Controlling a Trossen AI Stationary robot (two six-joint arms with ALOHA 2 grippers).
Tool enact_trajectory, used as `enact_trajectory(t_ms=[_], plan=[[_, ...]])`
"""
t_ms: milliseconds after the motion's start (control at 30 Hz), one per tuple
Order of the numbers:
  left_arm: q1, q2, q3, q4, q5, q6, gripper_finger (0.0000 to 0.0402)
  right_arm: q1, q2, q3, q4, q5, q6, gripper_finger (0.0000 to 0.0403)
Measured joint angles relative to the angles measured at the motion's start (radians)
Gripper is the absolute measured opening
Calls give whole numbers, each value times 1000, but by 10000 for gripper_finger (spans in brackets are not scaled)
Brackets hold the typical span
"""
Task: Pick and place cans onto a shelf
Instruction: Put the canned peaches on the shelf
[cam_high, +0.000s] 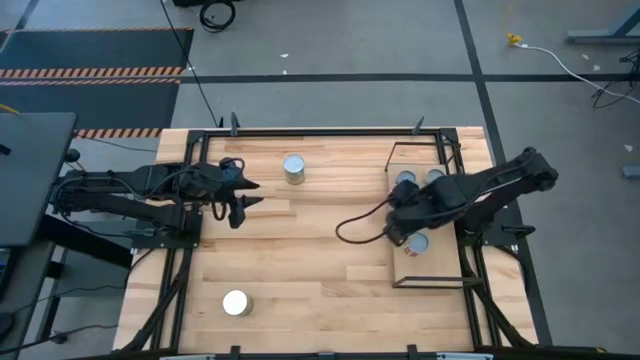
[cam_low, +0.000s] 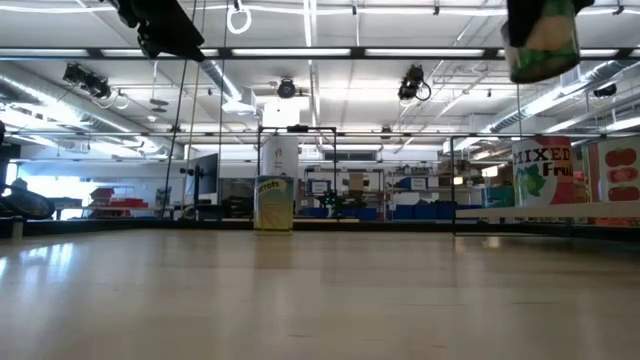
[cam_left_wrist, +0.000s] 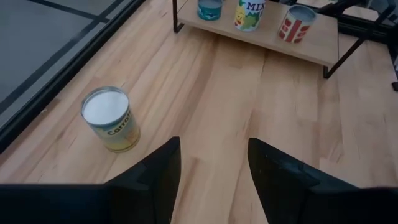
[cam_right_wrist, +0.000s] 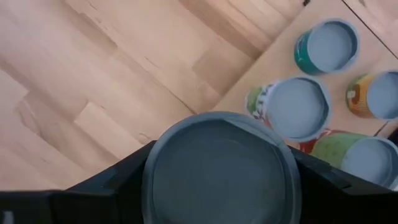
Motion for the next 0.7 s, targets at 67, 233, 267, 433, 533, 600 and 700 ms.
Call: enact_trajectory(t_ms=[67,233,267,433,533,600,700], plan=[[0,0,0,-1,-7,0,190,8,-43,-34,11,0,3,287],[0,7,0,0,-61,-1,190,34,-211,-192,47,-6,93,287],[0,13,0,1,-73,-10,190,45,-247,-230,47,-7,113,287],[0,27,1,-3,-82,-72,190,112,-377,-389,102,-62,5,288],[0,40,0,-40,-82,-97,190,139,-408,-467,108,-134,-111,288],[0,48,1,-59,-83,-125,190,150,-419,-516,109,-178,-168,289],[0,65,0,-65,-95,-160,190,166,-419,-579,108,-186,-234,290]])
